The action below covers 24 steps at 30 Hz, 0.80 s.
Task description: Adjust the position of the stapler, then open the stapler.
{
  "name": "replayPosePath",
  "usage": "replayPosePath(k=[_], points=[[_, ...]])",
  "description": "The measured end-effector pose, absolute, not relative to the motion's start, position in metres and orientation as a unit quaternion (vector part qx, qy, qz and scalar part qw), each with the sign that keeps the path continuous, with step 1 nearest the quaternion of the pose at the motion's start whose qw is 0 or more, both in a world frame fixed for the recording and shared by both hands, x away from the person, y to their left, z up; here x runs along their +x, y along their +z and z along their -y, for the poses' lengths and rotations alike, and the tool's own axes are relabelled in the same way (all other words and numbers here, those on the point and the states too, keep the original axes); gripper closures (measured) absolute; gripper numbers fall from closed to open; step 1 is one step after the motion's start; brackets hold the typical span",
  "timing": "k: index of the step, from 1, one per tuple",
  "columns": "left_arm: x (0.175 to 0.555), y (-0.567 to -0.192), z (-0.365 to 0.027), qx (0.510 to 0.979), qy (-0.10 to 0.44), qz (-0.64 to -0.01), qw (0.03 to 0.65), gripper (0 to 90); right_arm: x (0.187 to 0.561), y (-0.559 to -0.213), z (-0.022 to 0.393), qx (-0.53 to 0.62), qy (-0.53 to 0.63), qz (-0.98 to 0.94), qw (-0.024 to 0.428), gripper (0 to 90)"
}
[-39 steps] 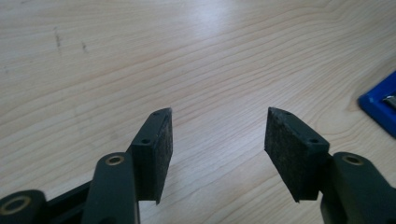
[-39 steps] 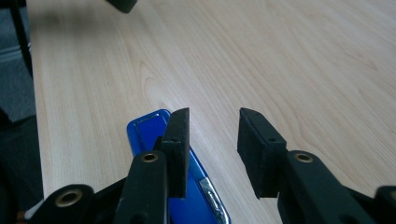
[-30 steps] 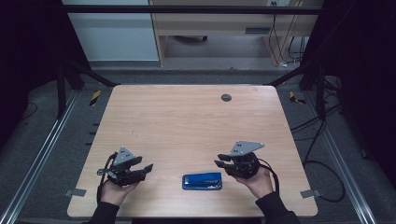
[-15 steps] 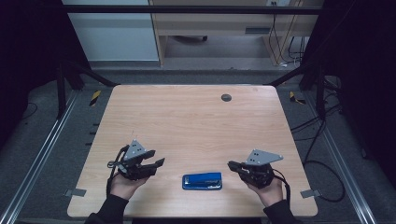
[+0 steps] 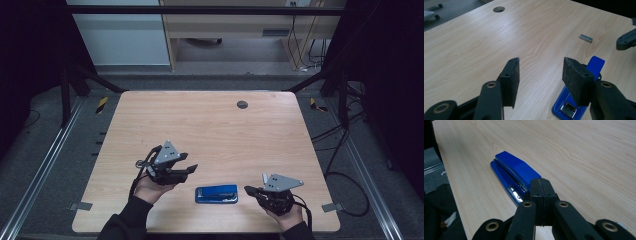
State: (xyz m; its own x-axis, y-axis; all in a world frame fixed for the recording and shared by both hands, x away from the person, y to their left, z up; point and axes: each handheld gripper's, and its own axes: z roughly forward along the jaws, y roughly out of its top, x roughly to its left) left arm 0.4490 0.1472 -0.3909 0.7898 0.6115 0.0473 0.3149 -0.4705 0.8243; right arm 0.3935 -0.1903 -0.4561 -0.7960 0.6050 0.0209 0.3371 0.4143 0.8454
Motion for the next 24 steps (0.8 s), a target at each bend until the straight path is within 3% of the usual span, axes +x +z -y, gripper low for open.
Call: replayPosePath(k=[24], points=[[0.450,-0.400,-0.095,0.909,0.108,-0.178,0.360,39.4,0.391,-0.473,0.170,0.266,0.451,-0.843,0.124,90.0]])
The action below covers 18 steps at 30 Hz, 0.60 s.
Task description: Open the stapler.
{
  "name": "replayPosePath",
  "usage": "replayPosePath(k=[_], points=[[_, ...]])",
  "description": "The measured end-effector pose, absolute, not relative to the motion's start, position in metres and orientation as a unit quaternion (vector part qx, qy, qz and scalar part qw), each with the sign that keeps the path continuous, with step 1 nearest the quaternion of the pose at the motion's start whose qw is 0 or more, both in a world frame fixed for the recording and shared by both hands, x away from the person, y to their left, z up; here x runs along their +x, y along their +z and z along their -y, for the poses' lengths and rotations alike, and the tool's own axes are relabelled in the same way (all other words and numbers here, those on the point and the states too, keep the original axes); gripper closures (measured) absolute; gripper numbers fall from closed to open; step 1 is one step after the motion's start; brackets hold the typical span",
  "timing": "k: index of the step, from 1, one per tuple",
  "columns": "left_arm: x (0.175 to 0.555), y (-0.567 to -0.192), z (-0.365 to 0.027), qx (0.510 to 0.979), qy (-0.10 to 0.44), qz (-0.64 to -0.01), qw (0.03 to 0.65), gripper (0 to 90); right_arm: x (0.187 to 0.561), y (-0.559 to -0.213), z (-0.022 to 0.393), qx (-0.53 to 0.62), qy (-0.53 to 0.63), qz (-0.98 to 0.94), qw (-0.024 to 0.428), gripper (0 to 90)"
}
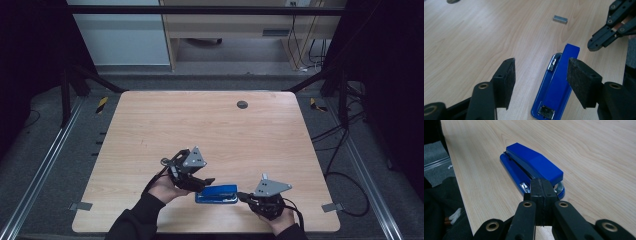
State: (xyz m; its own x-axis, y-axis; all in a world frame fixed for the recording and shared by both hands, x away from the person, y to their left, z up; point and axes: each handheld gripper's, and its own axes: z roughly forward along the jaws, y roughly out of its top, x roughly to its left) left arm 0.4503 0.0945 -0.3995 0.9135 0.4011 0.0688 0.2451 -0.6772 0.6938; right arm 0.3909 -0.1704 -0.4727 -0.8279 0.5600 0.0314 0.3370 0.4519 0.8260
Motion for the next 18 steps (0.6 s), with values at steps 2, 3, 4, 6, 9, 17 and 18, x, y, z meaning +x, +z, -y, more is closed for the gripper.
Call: replayPosePath(k=[2,3,4,6,9,17,18], points=[[0.450,-0.402,-0.089,0.914,0.103,-0.166,0.355,39.1,0.391,-0.474,0.169,0.264,0.450,-0.844,0.120,90.0],[0.450,-0.404,-0.085,0.919,0.099,-0.158,0.348,38.8,0.390,-0.476,0.167,0.263,0.450,-0.846,0.115,90.0],[0.450,-0.404,-0.085,0.919,0.099,-0.158,0.348,38.7,0.391,-0.477,0.166,0.261,0.449,-0.847,0.113,90.0],[0.450,-0.409,-0.076,0.926,0.093,-0.147,0.335,38.7,0.391,-0.479,0.164,0.261,0.444,-0.850,0.113,90.0],[0.451,-0.411,-0.072,0.930,0.090,-0.141,0.329,38.8,0.391,-0.482,0.163,0.261,0.443,-0.850,0.112,90.0],[0.453,-0.421,-0.055,0.945,0.066,-0.109,0.302,46.3,0.392,-0.488,0.158,0.263,0.432,-0.855,0.116,90.0],[0.454,-0.423,-0.053,0.946,0.063,-0.107,0.300,47.0,0.392,-0.488,0.158,0.263,0.433,-0.854,0.117,90.0]])
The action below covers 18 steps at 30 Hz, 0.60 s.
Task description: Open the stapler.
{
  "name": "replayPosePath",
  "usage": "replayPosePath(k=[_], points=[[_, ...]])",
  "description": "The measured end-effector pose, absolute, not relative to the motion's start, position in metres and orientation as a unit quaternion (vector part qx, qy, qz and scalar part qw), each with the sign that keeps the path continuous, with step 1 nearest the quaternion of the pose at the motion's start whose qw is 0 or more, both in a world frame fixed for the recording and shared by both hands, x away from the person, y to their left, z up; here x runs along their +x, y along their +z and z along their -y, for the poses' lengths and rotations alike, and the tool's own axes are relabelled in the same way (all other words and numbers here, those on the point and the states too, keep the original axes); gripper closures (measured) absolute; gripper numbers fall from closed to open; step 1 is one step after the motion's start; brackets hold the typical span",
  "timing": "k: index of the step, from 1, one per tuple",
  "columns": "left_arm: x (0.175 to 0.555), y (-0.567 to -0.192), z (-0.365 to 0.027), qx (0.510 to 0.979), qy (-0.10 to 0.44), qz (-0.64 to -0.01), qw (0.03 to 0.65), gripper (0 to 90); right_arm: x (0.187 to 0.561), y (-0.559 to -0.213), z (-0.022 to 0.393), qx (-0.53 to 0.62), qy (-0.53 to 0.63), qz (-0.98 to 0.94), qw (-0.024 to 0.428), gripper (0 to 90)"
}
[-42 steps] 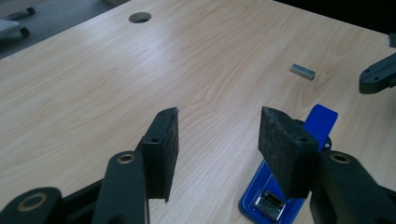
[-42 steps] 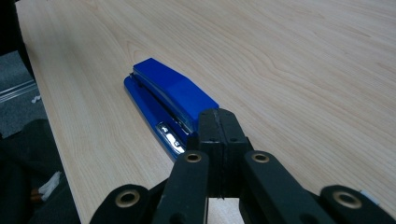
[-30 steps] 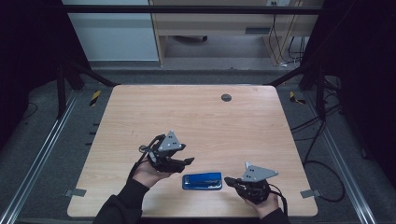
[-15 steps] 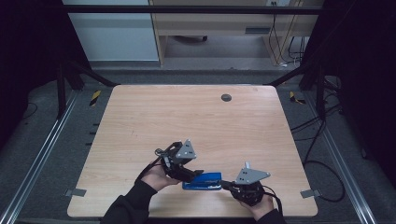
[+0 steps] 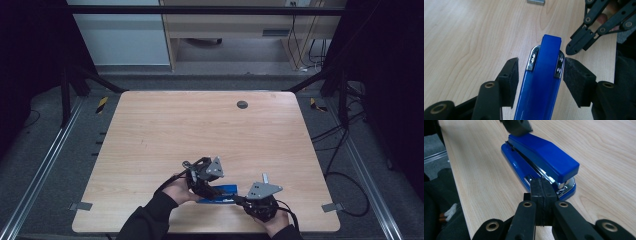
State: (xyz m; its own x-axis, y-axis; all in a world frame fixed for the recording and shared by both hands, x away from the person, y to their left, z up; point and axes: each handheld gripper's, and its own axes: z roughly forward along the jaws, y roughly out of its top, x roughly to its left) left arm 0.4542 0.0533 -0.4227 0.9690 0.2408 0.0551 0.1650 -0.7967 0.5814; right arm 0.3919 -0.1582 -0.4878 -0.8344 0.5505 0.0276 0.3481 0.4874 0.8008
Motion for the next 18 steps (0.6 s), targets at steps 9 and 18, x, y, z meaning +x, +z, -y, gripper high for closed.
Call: replayPosePath(k=[9,18], points=[[0.461,-0.433,-0.045,0.955,0.049,-0.095,0.277,49.5,0.395,-0.490,0.159,0.273,0.430,-0.853,0.117,90.0],[0.464,-0.442,-0.035,0.961,0.037,-0.077,0.261,53.2,0.396,-0.492,0.156,0.272,0.428,-0.854,0.117,90.0]])
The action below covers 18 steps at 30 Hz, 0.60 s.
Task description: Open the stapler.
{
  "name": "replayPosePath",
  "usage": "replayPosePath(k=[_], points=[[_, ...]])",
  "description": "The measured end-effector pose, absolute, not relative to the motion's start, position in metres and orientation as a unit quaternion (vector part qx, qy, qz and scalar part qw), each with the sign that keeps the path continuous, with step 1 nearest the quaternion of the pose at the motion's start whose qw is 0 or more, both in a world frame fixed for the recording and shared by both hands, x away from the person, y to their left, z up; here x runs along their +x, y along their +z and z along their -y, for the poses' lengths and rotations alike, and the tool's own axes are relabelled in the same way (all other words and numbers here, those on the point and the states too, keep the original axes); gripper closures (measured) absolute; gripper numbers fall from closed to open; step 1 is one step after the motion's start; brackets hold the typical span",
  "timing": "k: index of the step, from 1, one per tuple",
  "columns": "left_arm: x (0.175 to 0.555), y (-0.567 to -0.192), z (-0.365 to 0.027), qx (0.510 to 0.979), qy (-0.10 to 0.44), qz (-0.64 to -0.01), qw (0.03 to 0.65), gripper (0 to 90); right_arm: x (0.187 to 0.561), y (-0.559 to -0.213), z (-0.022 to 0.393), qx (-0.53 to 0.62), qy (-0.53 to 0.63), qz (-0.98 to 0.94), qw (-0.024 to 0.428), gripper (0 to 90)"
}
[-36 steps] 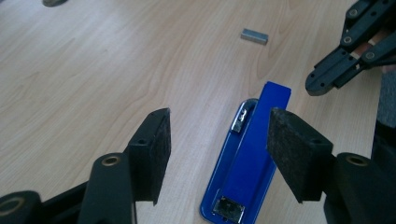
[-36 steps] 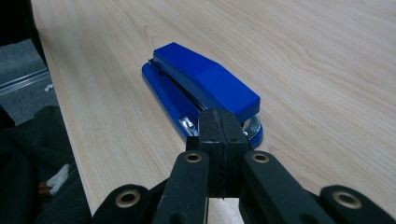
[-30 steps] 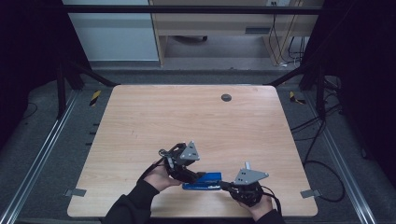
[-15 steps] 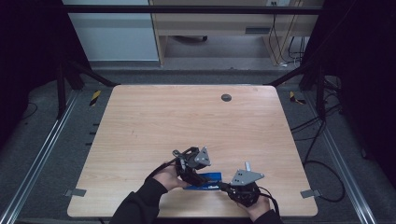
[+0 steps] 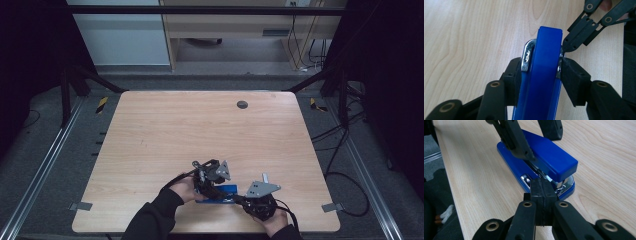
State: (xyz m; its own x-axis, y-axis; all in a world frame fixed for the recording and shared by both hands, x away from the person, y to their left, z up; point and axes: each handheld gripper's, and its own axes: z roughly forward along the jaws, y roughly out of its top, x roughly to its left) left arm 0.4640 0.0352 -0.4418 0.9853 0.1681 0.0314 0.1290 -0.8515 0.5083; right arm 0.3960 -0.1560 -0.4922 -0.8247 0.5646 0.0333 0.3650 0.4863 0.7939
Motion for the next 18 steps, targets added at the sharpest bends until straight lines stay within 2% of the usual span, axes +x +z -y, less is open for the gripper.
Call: replayPosePath(k=[9,18], points=[[0.4670,-0.4467,-0.0285,0.967,0.025,-0.066,0.244,60.5,0.3973,-0.4943,0.1549,0.278,0.422,-0.855,0.118,90.0],[0.4711,-0.4500,-0.0273,0.971,0.016,-0.061,0.230,61.2,0.3981,-0.4955,0.1539,0.279,0.422,-0.855,0.118,90.0]])
